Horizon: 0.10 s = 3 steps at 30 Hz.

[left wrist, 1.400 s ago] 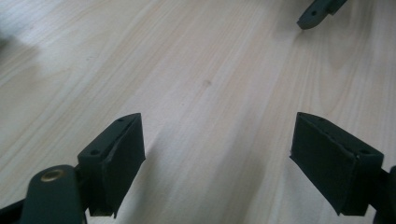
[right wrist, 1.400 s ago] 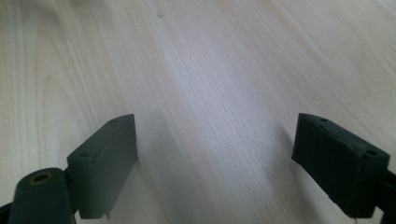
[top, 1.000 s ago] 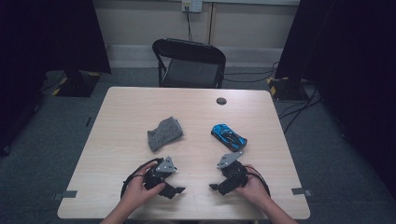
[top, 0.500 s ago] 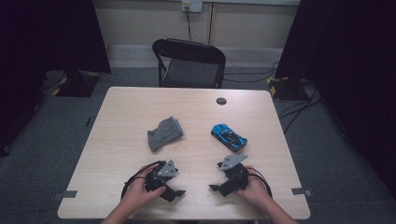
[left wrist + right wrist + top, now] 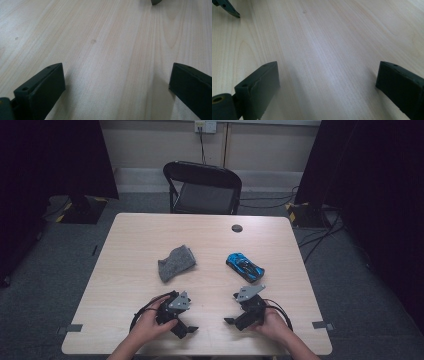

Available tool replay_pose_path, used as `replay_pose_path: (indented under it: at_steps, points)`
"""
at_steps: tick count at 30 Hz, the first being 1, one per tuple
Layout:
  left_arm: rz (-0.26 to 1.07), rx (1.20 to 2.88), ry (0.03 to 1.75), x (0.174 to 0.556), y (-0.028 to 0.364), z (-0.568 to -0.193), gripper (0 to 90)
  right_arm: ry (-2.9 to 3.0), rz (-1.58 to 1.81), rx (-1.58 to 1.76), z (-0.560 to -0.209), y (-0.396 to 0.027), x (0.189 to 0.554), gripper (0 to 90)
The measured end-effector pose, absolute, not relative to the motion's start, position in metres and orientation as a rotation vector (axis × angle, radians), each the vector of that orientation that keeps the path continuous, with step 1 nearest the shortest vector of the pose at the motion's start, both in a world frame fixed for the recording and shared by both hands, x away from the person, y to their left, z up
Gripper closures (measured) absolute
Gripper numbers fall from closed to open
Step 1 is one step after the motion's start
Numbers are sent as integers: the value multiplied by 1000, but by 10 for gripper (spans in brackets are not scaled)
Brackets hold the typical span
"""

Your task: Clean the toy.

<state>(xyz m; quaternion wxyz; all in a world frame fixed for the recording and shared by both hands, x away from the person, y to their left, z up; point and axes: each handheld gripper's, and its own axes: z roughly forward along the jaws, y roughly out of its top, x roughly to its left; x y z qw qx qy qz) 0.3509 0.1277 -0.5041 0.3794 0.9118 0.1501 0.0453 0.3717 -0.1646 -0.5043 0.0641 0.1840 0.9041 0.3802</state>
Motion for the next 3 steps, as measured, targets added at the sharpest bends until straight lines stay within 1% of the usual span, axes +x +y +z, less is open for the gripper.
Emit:
replay_pose_path:
  at_steps: [3]
  points:
    - [116, 2329, 383, 351, 128, -504, 0, 2730, 1148, 555, -504, -165, 372, 43]
